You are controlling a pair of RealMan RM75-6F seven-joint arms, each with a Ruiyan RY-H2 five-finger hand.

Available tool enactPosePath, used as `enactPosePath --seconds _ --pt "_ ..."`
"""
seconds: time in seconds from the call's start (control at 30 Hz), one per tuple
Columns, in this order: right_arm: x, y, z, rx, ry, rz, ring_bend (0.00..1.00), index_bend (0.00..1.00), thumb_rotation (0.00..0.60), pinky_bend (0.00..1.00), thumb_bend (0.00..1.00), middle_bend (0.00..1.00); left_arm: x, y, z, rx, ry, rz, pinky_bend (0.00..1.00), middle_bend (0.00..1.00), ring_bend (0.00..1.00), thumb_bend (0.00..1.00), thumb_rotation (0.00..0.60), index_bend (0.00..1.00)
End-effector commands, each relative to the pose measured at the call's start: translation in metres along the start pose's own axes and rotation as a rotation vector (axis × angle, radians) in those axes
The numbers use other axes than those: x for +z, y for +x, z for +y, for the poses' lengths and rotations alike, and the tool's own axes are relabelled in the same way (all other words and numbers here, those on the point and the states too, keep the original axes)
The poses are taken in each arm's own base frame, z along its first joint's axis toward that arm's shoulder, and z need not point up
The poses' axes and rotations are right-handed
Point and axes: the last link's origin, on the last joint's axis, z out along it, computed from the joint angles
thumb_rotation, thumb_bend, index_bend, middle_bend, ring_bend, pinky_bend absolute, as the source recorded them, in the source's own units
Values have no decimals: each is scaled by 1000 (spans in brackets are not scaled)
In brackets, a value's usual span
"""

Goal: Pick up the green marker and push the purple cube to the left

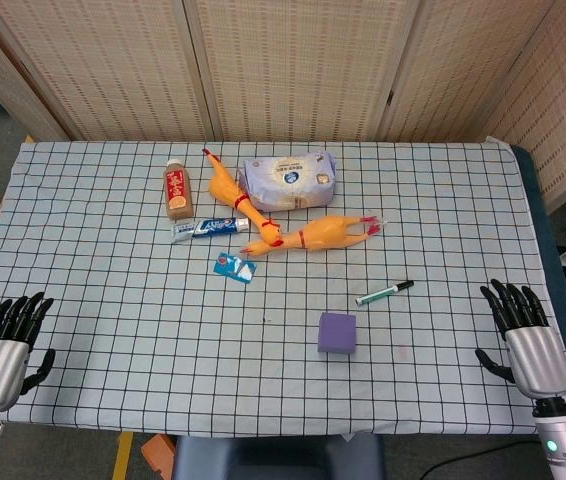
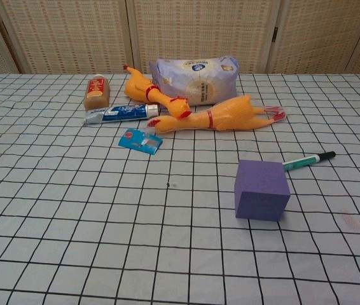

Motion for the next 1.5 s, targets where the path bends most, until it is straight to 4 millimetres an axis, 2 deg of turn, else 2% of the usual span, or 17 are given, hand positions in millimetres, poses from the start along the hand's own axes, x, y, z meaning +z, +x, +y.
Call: enactPosePath --seconds 0.03,0.23,0.3,0.43,0.6,0.8,0.93,1.07,1.3,1.5 --pt "1 -1 0 -2 -8 -7 0 0 600 0 97 0 2 -1 1 0 3 -5 44 0 0 443 600 0" --pt "1 -2 -1 -9 -9 -9 0 0 600 0 97 0 4 -3 1 -6 6 -18 44 0 0 442 600 0" --pt "5 -9 -9 -5 17 -21 0 0 600 0 97 0 4 -2 -1 -24 14 -25 45 0 0 442 600 0" --pt "43 -22 -29 -35 109 -36 0 27 600 31 97 8 9 -2 -4 -38 18 -34 46 0 0 443 600 0" --pt "89 -39 -53 -88 192 -96 3 211 600 73 104 165 10 -3 -6 -40 26 -41 46 0 0 442 600 0" --pt "124 -63 -82 -131 254 -129 66 382 600 99 146 299 11 -4 -7 -44 32 -54 46 0 0 443 600 0" --pt "136 -79 -93 -164 267 -139 78 422 600 101 169 324 13 -4 -8 -47 36 -61 47 0 0 443 600 0" --pt "146 -90 -95 -157 248 -158 86 446 600 104 205 341 13 -5 -10 -47 42 -66 47 0 0 443 600 0" --pt "163 -102 -95 -169 223 -181 102 458 600 106 215 354 16 -8 -10 -37 49 -82 47 0 0 443 600 0" --pt "169 -108 -100 -186 224 -194 103 460 600 106 220 354 19 -10 -10 -34 51 -91 47 0 0 442 600 0"
